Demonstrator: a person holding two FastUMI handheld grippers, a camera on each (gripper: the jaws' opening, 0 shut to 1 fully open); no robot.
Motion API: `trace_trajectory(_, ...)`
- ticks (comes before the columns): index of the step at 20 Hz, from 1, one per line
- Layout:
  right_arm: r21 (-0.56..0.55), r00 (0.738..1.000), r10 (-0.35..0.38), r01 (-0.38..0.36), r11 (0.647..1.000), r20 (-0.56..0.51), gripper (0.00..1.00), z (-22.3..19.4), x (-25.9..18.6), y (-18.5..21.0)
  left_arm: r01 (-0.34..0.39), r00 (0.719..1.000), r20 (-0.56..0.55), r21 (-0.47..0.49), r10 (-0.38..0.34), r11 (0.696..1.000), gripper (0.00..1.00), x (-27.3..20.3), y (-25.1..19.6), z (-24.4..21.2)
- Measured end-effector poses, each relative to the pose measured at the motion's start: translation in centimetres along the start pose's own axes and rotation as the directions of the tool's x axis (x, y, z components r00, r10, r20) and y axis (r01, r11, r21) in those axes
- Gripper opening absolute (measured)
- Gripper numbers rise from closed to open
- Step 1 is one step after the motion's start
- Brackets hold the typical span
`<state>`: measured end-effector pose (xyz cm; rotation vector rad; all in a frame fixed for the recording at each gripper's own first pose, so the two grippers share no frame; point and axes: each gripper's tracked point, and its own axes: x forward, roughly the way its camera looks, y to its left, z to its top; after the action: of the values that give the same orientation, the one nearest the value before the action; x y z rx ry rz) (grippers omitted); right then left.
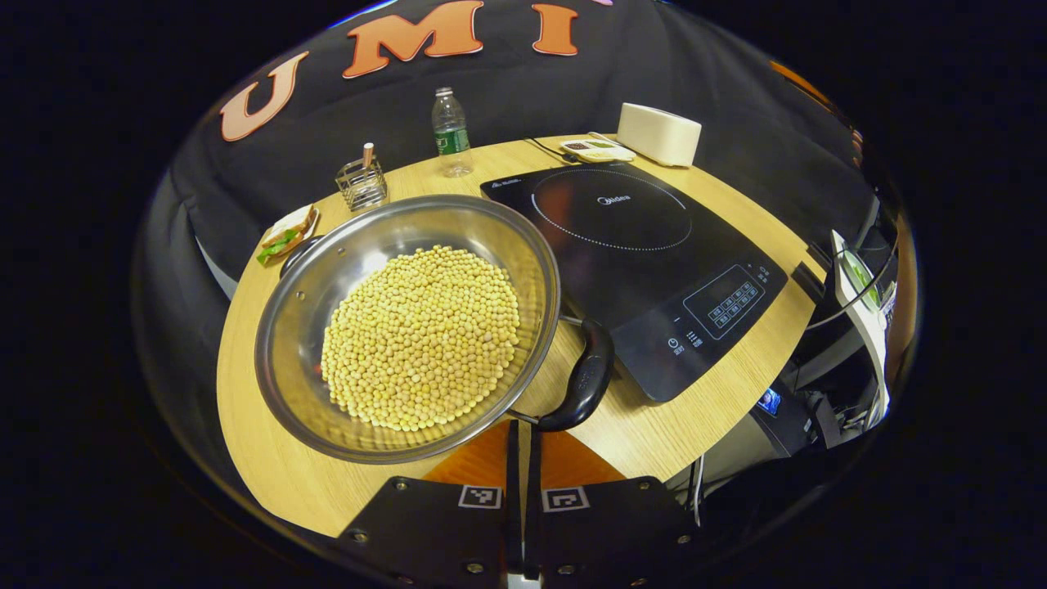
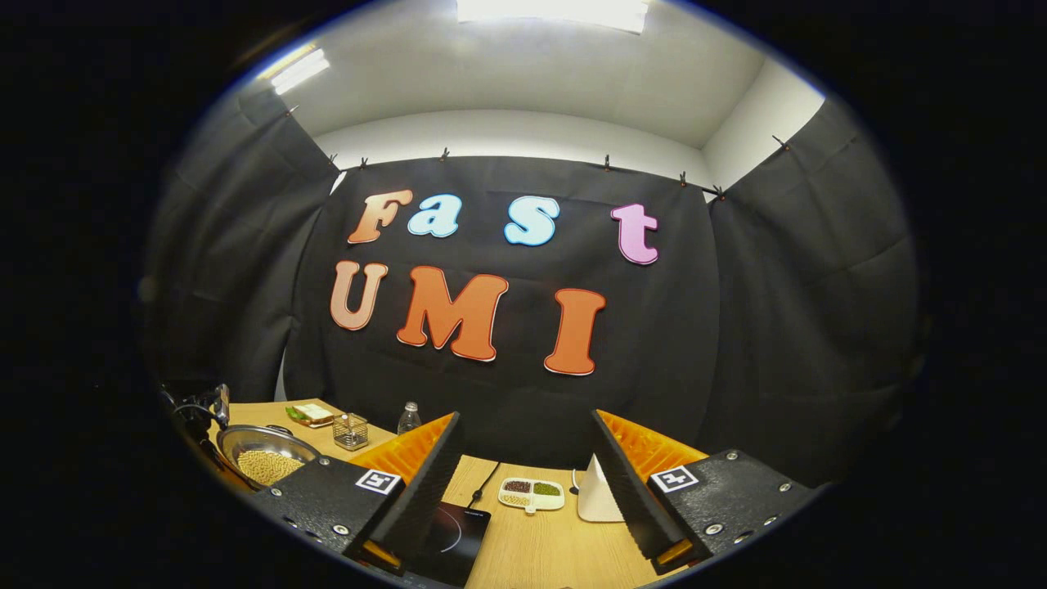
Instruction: First push the handle of the pot to place it horizontally, then grasp the pot with both hands and set it on the induction cooktop.
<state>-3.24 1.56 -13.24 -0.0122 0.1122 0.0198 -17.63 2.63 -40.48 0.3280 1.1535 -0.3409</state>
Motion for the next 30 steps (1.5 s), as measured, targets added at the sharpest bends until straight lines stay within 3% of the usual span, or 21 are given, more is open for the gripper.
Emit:
trace_trajectory(16, 0.005, 0.998, 0.008, -0.008, 1.0, -0.061, 0.95, -2.7, 1.4, 0.9, 0.087, 0.995, 0.047, -0.025, -0.086, 0.996, 0.01, 3.6, -2.3, 5.4)
trace_trajectory(30, 0.0, 0.995, 0.011, -0.011, 1.0, -0.095, 0.95, -4.0, 1.5, 1.8, 0.039, 0.994, 0.105, -0.044, -0.034, 0.998, 0.01, 5.7, -1.8, 9.2)
